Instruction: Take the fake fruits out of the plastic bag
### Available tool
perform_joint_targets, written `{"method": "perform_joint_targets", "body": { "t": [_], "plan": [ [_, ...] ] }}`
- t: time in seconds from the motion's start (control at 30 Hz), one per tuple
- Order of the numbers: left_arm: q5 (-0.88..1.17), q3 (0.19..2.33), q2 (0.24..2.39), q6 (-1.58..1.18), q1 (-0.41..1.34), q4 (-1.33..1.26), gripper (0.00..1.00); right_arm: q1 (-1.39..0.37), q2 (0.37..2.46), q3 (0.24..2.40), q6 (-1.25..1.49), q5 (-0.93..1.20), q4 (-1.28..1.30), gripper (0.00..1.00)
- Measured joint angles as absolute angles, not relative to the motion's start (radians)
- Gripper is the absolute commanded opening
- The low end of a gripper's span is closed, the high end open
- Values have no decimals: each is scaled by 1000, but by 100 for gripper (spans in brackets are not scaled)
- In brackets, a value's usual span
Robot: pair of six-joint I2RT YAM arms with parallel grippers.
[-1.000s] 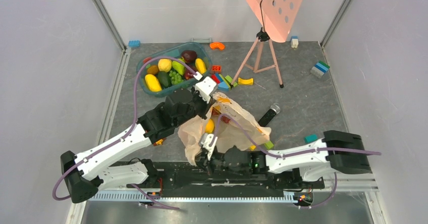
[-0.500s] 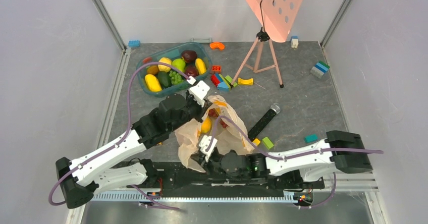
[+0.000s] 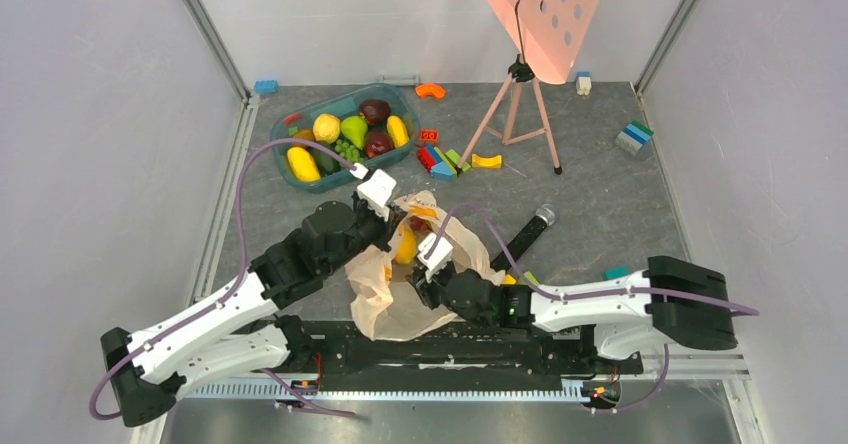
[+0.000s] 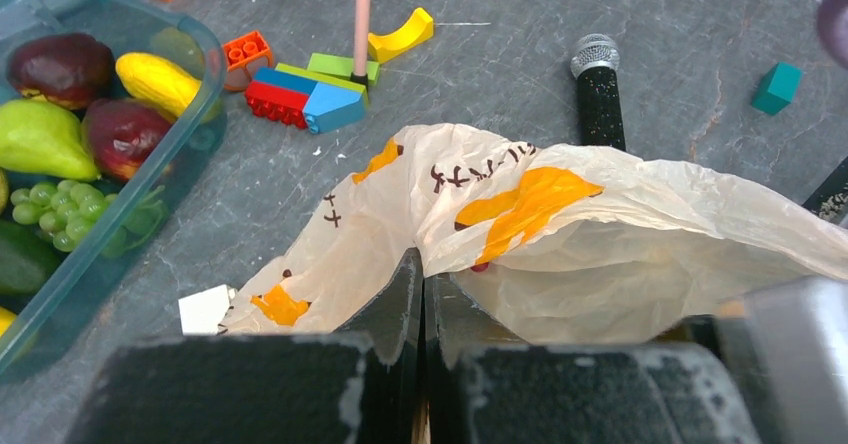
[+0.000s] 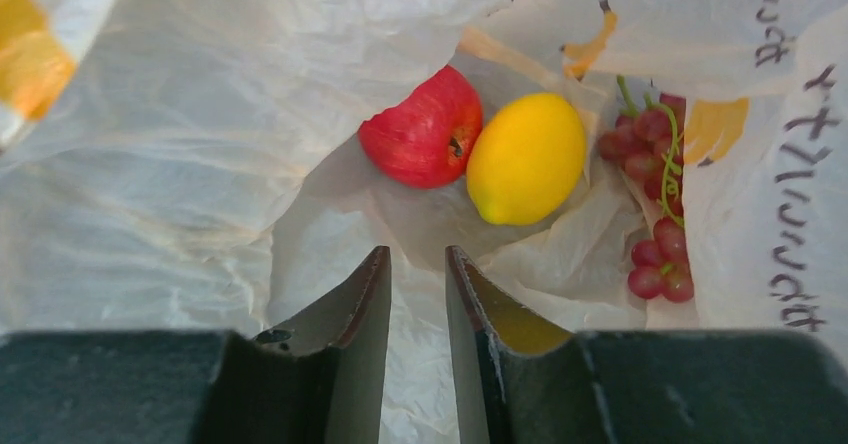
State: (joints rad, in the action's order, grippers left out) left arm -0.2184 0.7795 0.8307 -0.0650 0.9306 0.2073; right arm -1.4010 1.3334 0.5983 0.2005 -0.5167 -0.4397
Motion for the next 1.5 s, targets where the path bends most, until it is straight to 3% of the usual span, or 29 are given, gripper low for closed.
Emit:
{"method": "perform_joint_targets", "body": {
  "t": [0.1, 0.23, 0.4, 0.63, 0.93, 1.2, 1.5],
  "plan": [
    [-244, 767, 831, -88, 931, 208, 2, -1377, 1391, 599, 218, -516, -457, 33],
    [-290, 746, 831, -107, 931, 208, 2, -1335, 1461, 607, 253, -514, -490, 44],
    [-324, 743, 833, -112, 931, 208, 2, -1290, 1532, 638, 289, -514, -543, 64],
    [-336, 743, 833, -112, 931, 208, 2, -1254, 1614, 661, 312, -507, -636, 76],
    [-339, 739, 826, -112, 931, 228, 2, -1203, 1716, 698, 295, -474, -717, 80],
    [-348, 710, 814, -147, 931, 249, 2, -1159, 1816, 725, 262, -410, -814, 77],
    [-487, 694, 817, -194, 928, 296, 2, -1135, 1924, 759, 223, -299, -917, 76]
  ]
}}
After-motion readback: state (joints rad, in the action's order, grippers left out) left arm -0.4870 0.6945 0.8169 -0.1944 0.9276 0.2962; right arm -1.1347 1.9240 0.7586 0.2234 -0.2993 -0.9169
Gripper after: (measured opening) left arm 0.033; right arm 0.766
